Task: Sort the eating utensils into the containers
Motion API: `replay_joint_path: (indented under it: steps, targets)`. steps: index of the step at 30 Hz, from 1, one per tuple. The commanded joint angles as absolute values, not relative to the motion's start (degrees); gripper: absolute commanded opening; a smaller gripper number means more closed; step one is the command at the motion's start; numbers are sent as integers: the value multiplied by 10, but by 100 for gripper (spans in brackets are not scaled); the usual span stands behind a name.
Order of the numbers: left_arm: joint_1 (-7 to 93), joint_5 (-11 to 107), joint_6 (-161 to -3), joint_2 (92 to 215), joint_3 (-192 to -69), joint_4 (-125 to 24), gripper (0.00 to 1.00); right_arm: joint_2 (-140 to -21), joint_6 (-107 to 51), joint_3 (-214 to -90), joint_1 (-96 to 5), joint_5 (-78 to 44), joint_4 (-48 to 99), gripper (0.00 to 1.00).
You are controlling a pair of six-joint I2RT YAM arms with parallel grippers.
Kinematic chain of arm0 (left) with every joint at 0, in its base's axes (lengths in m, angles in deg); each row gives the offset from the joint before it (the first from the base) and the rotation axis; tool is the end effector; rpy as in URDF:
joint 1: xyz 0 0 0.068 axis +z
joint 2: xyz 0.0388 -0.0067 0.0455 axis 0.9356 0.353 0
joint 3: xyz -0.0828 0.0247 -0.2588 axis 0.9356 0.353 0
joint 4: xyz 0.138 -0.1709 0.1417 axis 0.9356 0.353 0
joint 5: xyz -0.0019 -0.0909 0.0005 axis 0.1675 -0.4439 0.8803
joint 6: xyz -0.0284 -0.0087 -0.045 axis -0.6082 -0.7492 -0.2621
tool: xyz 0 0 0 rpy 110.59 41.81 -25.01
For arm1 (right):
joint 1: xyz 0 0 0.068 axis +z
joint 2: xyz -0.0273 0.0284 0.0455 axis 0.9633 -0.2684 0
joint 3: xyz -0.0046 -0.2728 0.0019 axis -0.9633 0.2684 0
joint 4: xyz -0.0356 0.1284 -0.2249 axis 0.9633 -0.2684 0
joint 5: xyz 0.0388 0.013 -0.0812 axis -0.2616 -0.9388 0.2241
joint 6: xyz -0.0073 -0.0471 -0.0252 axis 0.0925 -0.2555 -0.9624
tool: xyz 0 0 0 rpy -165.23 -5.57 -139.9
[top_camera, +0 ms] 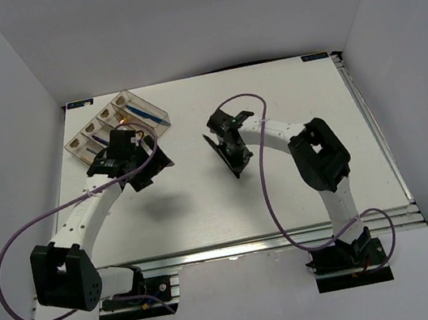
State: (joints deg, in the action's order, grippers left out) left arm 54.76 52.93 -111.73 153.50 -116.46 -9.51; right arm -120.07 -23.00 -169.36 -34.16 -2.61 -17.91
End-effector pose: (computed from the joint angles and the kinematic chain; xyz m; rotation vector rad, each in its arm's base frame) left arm 0.2556 -0.0686 0.2652 -0.5772 2.5429 -0.4459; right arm 0.3334 0.2772 0.1771 -0.6682 2.7224 0.0568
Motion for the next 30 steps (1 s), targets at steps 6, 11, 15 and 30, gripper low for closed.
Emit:
replay_joint_path:
  steps: [6,11,15,30]
  targets:
    - [542,518,-1139,1530,-1168,-146,98,-1171,-216,-1561,-334,-53,-127,0]
    - [542,536,-1127,1526,-1183,-117,98,-1165,-204,-1568,-333,-45,-127,55]
    - [542,544,-1125,1513,-1185,-106,98,-1148,-187,-1603,-329,-41,-136,51]
    - [542,580,-1120,1469,-1184,-56,98,-1185,99,-1744,-294,82,-208,89]
